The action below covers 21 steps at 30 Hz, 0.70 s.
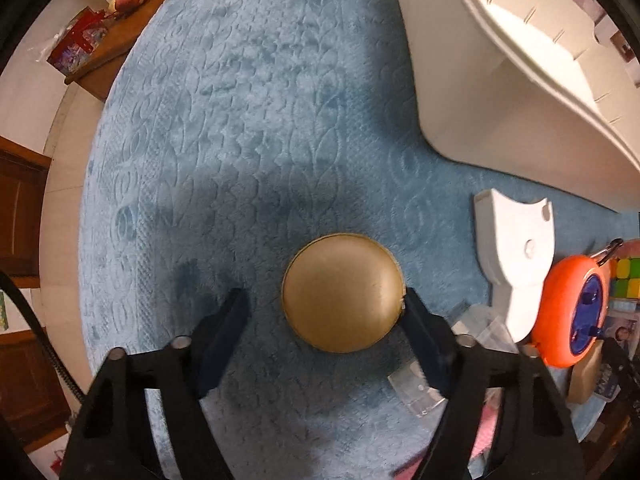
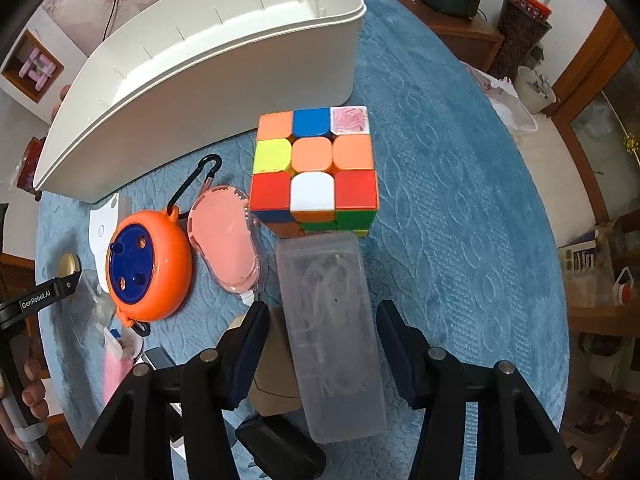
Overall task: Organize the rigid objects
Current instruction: 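Grasp the gold compact with the left tool while the right tool grasps the clear box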
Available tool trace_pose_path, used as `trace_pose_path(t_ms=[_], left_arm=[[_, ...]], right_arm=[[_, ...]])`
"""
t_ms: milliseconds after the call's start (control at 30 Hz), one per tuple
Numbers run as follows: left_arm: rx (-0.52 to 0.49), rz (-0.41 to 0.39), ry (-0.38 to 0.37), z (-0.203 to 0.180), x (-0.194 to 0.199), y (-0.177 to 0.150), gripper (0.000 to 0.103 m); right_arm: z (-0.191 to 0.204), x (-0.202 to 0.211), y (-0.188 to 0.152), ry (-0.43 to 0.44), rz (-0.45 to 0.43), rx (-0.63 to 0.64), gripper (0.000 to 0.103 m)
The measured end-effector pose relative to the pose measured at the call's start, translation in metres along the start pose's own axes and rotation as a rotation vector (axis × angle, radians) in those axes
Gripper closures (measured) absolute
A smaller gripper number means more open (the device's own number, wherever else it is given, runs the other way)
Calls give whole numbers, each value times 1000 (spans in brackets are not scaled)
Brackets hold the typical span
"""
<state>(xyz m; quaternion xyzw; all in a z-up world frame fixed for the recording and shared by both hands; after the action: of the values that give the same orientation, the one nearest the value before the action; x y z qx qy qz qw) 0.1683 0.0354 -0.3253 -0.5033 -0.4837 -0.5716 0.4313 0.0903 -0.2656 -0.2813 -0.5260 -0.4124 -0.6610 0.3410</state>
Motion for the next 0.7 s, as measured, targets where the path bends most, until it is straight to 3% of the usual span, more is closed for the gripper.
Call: trace_pose_path(t_ms=[67,333,700], left_arm=[[-6,-17,7,-7,3,8,44],[-20,-22,57,-14,8,8,45],[4,-120,72,-25,84,-16,45]], right_arm=[[2,1,1,-4,4,3,64],[6,7,-5,0,-2,33,65],[3,52,-21,51,-60,94,65]])
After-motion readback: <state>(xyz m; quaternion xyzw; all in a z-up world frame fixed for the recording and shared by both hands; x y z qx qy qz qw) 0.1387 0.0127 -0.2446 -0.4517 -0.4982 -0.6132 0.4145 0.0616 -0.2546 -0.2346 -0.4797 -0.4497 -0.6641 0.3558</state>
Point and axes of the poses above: each gripper's, at about its wrist camera, not at the fingertips, and x roughly against the way its jaws point, z to its left, y to its top, the point moved 6 cm from there along -x, roughly the way its jaws point, and after that the axes turned 10 degrees about -x, right-handed, at the moved point
